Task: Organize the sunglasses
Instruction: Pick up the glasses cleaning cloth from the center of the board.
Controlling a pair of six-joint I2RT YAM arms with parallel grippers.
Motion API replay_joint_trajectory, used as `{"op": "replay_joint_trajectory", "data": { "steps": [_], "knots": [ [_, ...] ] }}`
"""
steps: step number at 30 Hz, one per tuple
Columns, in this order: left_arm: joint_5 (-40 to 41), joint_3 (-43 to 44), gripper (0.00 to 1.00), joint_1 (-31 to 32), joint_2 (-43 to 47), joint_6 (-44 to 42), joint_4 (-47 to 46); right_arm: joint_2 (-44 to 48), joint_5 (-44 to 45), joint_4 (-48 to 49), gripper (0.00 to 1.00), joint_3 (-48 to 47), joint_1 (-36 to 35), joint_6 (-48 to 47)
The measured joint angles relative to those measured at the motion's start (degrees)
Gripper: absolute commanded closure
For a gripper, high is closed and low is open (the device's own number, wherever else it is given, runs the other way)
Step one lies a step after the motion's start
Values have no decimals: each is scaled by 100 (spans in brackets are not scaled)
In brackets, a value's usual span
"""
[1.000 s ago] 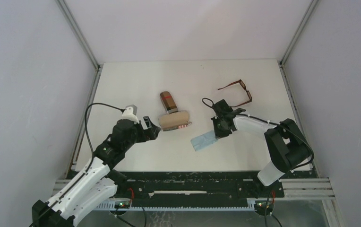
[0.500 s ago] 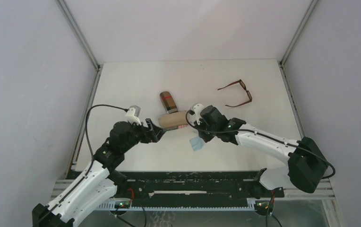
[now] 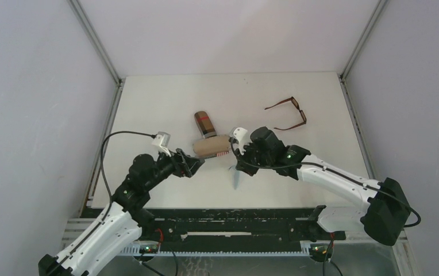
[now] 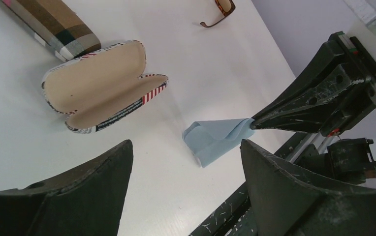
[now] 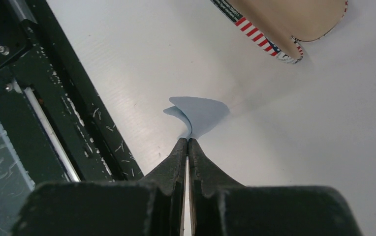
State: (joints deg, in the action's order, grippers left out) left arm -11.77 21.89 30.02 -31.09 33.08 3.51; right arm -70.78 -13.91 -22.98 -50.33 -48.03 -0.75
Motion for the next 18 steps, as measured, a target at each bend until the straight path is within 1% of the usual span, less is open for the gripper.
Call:
{"op": "replay_joint_trajectory", "data": {
  "steps": [4, 11, 13, 15, 18],
  "knots": [
    [184, -122, 13, 361, -9, -28, -275, 210, -125, -72, 100, 0, -7, -15],
    [763, -542, 14, 1285, -42, -118, -1093, 435, -72, -466, 100, -111, -9, 9],
    [824, -651, 18, 1427, -39, -192, -1379, 439, 50, -562, 100, -201, -9, 74],
    [796, -855, 25, 1532, -28, -310, -1845, 470, 164, -625, 100, -260, -9, 173],
    [688, -1252, 32, 1762, 31, -708, -2533, 586, 328, -686, 100, -306, -11, 378]
  ]
}}
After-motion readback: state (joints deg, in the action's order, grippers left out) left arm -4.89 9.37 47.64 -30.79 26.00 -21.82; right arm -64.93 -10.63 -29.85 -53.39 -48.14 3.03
